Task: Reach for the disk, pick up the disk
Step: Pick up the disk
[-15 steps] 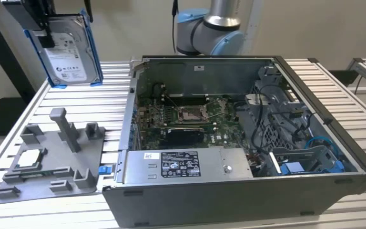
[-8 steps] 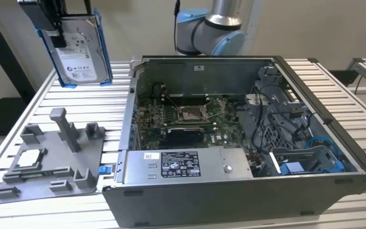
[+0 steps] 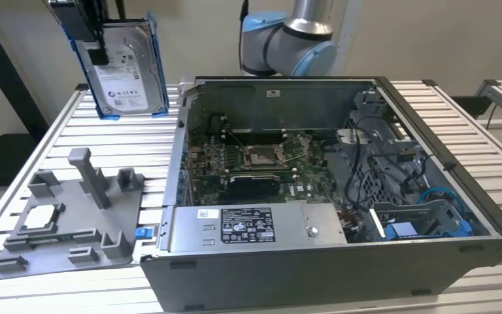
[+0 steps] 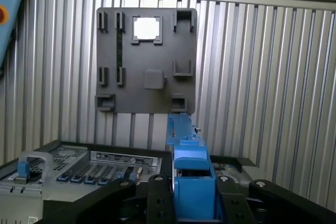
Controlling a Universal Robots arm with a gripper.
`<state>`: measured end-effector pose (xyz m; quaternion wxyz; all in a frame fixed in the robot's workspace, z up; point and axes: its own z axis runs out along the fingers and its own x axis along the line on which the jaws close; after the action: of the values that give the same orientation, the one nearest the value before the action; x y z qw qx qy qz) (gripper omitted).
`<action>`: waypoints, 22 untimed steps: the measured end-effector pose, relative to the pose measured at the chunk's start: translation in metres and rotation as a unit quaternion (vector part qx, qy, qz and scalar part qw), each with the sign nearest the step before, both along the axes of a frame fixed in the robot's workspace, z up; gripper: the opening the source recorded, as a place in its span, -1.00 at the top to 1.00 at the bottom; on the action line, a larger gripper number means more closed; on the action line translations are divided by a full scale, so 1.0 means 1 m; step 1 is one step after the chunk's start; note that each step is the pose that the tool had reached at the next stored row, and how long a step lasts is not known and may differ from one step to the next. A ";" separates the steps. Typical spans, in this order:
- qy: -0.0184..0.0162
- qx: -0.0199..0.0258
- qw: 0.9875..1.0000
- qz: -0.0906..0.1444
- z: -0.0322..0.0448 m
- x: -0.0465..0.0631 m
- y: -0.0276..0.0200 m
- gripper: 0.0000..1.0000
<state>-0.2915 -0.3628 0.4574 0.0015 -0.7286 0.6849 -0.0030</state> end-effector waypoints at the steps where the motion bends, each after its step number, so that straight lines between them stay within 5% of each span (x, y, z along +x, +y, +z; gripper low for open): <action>1: 0.000 0.000 1.000 0.000 0.0000 0.003 0.0000 1.00; 22: 0.000 0.000 1.000 0.000 0.0000 0.067 0.0000 1.00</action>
<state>-0.2248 -0.3628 0.4574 0.0012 -0.7286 0.6849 -0.0027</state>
